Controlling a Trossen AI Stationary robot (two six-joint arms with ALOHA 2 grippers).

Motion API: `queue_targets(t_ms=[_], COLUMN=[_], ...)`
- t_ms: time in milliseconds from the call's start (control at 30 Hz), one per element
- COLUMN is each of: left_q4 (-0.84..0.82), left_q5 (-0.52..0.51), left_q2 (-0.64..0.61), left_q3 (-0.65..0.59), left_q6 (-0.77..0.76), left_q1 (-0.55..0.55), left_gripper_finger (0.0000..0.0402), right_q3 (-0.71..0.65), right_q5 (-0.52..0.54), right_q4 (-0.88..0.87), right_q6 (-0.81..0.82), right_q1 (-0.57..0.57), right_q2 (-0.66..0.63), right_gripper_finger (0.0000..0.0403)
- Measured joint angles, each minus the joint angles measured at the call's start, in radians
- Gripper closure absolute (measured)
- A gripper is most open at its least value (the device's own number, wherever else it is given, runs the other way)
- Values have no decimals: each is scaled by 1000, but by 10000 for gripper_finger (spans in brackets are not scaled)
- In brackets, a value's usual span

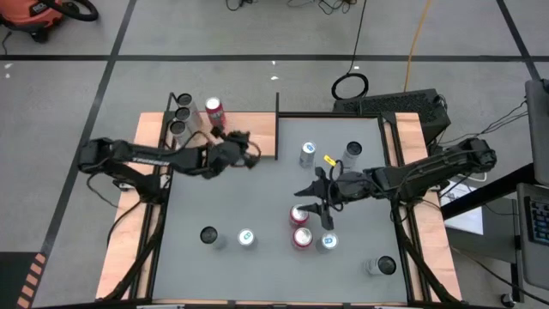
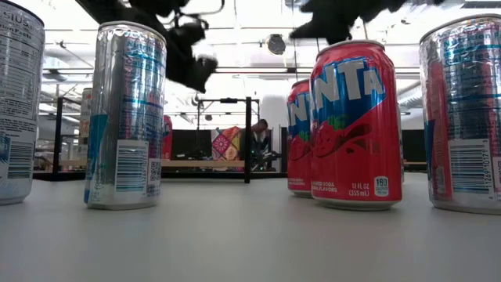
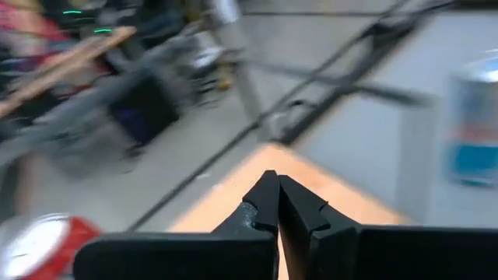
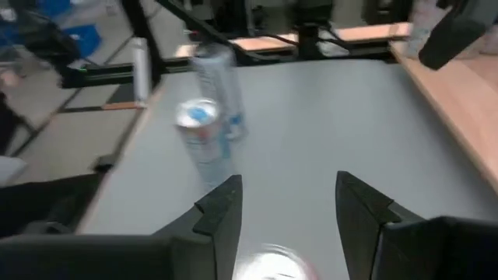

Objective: Place canned beverage on shelf
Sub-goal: Put the top red soda can on the shelf aligned with the other red soda can

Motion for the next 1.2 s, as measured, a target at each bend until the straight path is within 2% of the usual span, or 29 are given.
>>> queue_targets(t_ms=[200, 367, 567, 800, 1067, 1200], left_q4=[1, 49, 146, 150, 148, 146], left_q5=[141, 186, 190, 202, 203, 203], left_q2=[-14, 9, 17, 17, 17, 29], left_q3=[0, -1, -1, -1, -1, -1], left_q6=[-91, -105, -99, -130, -148, -179], left_q1=[-185, -298, -372, -414, -437, -437], left_gripper_finger=[396, 396, 380, 312, 238, 221], right_q3=[149, 197, 180, 177, 177, 177], right_q5=[167, 281, 363, 460, 461, 368], right_q4=[-285, -414, -467, -457, -425, -420], right_q6=[79, 153, 213, 231, 232, 310], right_q1=[140, 243, 292, 276, 218, 166], right_q2=[0, 5, 42, 146, 152, 153], right_gripper_finger=[261, 247, 190, 123, 92, 91])
